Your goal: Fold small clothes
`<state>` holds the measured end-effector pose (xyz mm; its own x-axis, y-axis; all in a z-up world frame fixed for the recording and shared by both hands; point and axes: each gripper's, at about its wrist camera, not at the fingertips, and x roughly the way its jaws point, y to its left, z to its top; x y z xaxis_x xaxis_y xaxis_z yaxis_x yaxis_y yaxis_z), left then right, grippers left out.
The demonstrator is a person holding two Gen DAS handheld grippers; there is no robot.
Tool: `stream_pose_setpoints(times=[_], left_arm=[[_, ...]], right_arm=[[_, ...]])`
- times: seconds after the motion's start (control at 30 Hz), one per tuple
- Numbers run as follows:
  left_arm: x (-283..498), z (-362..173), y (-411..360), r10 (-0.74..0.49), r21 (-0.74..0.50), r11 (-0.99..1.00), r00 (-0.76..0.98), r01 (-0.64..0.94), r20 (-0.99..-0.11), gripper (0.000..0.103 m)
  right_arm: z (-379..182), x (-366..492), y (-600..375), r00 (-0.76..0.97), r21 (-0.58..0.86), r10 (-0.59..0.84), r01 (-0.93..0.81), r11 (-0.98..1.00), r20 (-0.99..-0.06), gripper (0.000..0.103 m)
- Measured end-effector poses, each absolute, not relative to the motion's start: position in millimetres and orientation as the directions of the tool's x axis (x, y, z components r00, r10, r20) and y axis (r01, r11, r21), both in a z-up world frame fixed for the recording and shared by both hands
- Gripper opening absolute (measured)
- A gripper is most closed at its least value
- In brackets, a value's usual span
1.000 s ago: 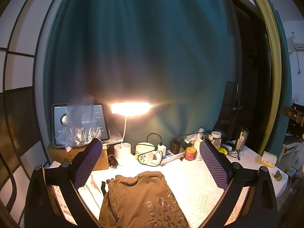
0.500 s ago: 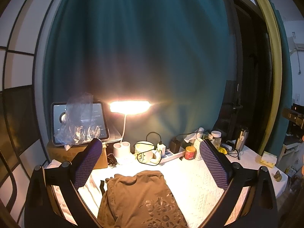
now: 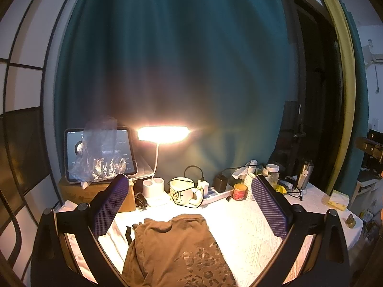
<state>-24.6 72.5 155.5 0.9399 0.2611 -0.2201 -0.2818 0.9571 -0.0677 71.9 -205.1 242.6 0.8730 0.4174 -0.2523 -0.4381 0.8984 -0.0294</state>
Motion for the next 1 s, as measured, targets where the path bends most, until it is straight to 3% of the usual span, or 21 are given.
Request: stream_pose_setpoints(times=[1.0], left_arm=[[-19.8, 155.4, 70.0, 0.254, -0.057, 0.961, 0.942, -0.272, -0.218, 0.101]], right_arm=[[239.6, 70.1, -208.2, 0.875, -0.030, 0.407, -0.428, 0.903, -0.262, 0.072]])
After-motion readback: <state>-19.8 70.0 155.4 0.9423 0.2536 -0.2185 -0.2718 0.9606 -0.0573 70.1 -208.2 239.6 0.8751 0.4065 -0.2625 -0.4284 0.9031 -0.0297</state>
